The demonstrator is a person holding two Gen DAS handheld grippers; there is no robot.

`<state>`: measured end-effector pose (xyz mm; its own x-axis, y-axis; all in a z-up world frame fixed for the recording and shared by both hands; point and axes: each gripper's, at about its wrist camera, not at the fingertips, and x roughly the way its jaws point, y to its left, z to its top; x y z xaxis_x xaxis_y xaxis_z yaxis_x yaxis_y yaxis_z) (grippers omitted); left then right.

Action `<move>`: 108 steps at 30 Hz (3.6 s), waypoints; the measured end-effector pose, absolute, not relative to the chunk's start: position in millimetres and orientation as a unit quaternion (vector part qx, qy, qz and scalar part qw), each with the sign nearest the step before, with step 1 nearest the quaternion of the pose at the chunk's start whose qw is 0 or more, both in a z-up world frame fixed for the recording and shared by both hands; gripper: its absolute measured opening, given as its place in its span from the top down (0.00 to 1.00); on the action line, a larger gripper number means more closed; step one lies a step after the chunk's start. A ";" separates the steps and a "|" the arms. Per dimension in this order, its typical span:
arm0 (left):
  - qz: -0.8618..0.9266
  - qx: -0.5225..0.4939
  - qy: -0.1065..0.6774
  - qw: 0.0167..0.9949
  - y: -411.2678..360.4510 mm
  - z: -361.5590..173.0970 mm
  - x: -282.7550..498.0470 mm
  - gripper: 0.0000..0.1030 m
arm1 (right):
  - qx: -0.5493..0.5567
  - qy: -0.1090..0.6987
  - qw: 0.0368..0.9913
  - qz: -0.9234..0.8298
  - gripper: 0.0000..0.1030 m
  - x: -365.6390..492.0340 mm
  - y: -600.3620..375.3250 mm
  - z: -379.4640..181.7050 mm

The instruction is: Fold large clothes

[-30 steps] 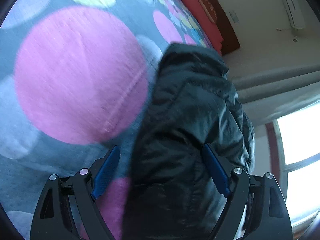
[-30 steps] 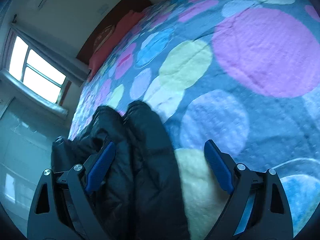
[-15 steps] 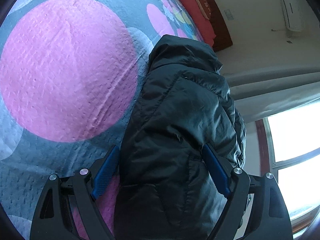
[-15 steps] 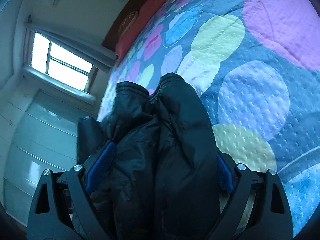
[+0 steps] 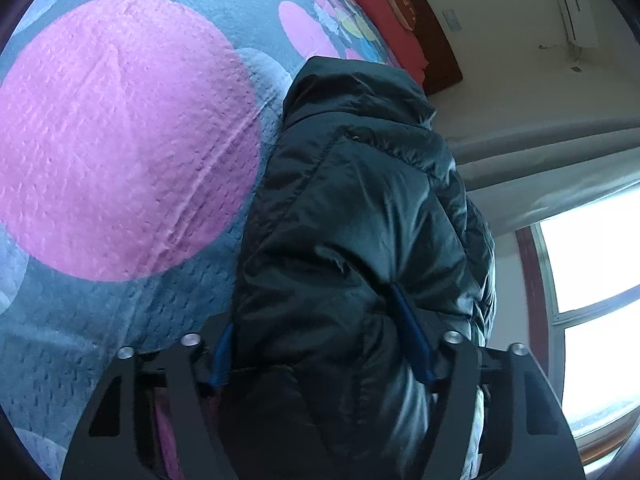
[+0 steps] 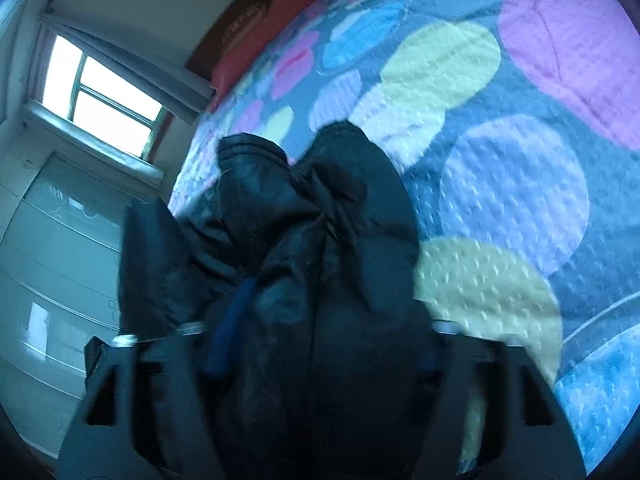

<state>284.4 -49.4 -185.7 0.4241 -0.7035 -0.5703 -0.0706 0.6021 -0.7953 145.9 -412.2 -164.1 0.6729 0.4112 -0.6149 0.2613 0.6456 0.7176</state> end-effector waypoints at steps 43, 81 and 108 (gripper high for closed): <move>-0.165 -0.299 0.463 0.818 37.3 -147.5 388.8 0.46 | 0.408 0.406 0.815 0.075 0.60 294.9 -302.1 -164.9; -0.145 -0.208 0.416 0.873 35.6 -123.3 279.6 0.31 | 0.453 0.390 0.799 0.068 0.43 181.3 -316.7 -159.5; -0.055 -0.038 0.360 0.931 14.2 -77.2 171.2 0.21 | 0.180 0.390 0.900 -0.078 0.22 69.9 -233.9 -75.7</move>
<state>171.2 14.2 -77.2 0.7347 -0.1296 -0.6659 0.0743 0.9910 -0.1109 69.9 -233.9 -75.7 0.6839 -0.0007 -0.7296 0.2810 0.9231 0.2625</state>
